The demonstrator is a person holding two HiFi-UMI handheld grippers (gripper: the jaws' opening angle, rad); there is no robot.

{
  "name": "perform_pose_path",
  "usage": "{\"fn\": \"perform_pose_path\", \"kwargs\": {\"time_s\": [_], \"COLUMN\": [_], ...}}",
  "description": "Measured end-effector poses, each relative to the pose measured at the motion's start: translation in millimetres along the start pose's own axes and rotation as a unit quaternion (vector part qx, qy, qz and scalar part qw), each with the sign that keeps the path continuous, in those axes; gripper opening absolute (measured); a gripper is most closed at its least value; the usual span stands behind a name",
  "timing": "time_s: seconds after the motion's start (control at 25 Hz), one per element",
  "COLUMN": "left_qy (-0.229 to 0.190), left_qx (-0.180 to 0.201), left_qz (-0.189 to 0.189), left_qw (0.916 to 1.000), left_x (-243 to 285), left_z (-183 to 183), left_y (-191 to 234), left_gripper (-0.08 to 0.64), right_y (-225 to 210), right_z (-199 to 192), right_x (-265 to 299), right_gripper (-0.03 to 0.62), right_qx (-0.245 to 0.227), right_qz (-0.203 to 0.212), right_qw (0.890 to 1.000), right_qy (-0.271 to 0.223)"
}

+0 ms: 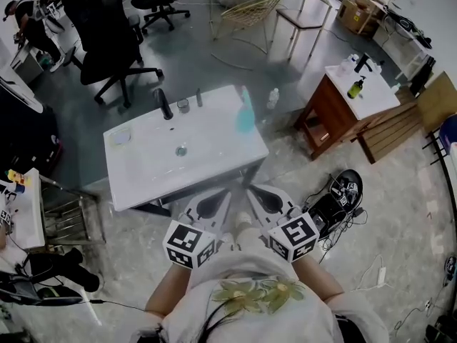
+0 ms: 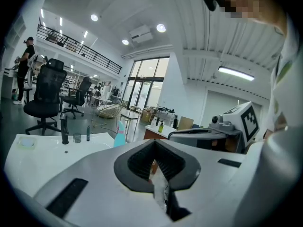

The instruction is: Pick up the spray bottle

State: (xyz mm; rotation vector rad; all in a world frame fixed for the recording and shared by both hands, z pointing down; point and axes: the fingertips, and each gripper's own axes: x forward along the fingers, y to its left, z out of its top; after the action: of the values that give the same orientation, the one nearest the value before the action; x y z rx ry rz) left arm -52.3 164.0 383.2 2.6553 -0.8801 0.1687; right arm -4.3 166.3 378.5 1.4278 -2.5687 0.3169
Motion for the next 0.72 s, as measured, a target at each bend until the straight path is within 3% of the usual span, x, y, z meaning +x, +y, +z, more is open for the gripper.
{"fn": "perform_pose_path", "kwargs": {"time_s": [0.36,0.72], "left_qy": [0.005,0.011], "left_qx": [-0.001,0.006], "left_qz": [0.002,0.015], "left_qw": [1.0000,0.9998], "left_x": [29.2,66.4], "left_z": [1.4,27.9], "left_y": [22.8,60.1], "left_gripper": [0.009,0.009], "right_y": [-23.6,-59.3], "right_z": [-1.2,17.0], "right_x": [27.0,69.9], "right_gripper": [0.025,0.025], "right_qx": [0.004,0.007], "right_qz": [0.003,0.015], "right_qw": [1.000,1.000], "right_qy": [-0.002,-0.005]}}
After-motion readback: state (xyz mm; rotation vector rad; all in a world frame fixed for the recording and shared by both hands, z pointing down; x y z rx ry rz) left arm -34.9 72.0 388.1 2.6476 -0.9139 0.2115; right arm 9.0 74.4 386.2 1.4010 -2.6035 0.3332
